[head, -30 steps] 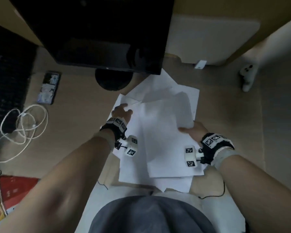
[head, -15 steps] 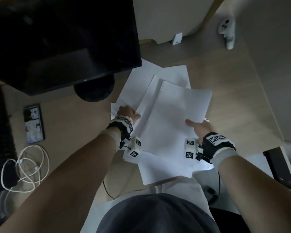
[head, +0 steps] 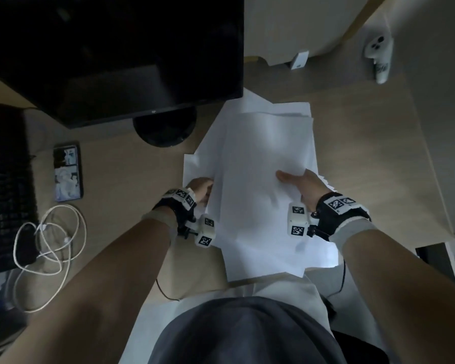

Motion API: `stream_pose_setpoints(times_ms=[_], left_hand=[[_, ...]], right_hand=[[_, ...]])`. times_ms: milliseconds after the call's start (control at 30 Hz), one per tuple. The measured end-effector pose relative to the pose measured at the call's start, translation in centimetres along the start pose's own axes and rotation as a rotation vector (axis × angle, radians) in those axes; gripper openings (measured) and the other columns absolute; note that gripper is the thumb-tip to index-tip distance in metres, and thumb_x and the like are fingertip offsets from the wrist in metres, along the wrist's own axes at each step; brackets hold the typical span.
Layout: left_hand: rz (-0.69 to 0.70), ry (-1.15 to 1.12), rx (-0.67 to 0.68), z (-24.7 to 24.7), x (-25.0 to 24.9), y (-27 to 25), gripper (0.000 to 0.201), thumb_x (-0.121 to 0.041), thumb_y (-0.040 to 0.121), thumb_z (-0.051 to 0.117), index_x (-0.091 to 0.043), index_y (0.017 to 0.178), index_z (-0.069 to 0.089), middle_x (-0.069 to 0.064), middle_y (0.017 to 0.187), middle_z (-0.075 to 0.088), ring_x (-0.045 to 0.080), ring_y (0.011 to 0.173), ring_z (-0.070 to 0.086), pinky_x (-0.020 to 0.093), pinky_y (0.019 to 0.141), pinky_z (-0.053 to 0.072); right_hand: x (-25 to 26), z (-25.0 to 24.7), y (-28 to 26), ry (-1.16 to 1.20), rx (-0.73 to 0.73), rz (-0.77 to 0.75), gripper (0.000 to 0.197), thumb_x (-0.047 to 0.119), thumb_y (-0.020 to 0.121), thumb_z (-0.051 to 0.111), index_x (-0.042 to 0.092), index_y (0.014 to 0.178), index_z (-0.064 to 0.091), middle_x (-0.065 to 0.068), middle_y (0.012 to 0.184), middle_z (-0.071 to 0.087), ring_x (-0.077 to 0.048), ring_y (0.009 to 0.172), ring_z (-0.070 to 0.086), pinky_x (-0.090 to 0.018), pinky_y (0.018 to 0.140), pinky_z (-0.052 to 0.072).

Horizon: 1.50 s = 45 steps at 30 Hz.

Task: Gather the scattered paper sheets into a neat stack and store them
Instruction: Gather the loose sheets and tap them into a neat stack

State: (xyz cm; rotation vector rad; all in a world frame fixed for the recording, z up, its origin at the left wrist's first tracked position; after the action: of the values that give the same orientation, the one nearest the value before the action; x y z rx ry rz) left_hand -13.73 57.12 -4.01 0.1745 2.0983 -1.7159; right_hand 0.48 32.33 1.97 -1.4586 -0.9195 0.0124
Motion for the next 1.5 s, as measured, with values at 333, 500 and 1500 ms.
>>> stream_pose_setpoints(times_ms=[333,500,1500], left_hand=[[-0.078,-0.079,0.140,0.6,0.0,-1.4,0.072,-0.070,0.080,0.056,-0.011,0.120,0.058,0.008,0.112,0.065,0.030,0.109,0.061,0.045,0.103,0.045],[0.030,0.152,0.089,0.8,-0.9,0.2,0.093,-0.066,0.055,0.079,-0.011,0.127,0.060,0.006,0.121,0.067,0.029,0.111,0.062,0.045,0.103,0.045],[0.000,-0.307,-0.217,6.6,7.8,-10.9,0.031,-0.006,0.077,0.075,-0.008,0.105,0.063,0.021,0.117,0.067,0.033,0.099,0.068,0.045,0.089,0.056]], right_hand=[[-2.6,2.8,4.2,-0.090,-0.151,0.075,0.038,0.024,0.081,0.073,0.006,0.114,0.062,-0.007,0.101,0.068,-0.026,0.088,0.064,-0.033,0.079,0.052],[-2.3,2.9,4.1,-0.029,-0.302,0.005,0.068,0.025,0.072,0.080,0.007,0.129,0.047,-0.010,0.121,0.059,-0.027,0.099,0.061,-0.033,0.080,0.050],[-4.3,2.3,-1.2,-0.366,0.179,-0.247,0.039,0.006,0.080,0.073,0.005,0.118,0.064,-0.013,0.115,0.067,-0.029,0.106,0.063,-0.040,0.096,0.050]])
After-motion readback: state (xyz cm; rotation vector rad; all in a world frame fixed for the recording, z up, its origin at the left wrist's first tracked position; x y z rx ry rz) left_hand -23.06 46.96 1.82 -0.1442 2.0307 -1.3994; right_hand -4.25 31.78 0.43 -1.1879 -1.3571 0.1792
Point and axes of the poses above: each hand's wrist, its own y-axis towards the middle knuckle, its own z-axis out of the palm, x = y × z, the point moved 9 cm from there along y, towards the middle knuckle
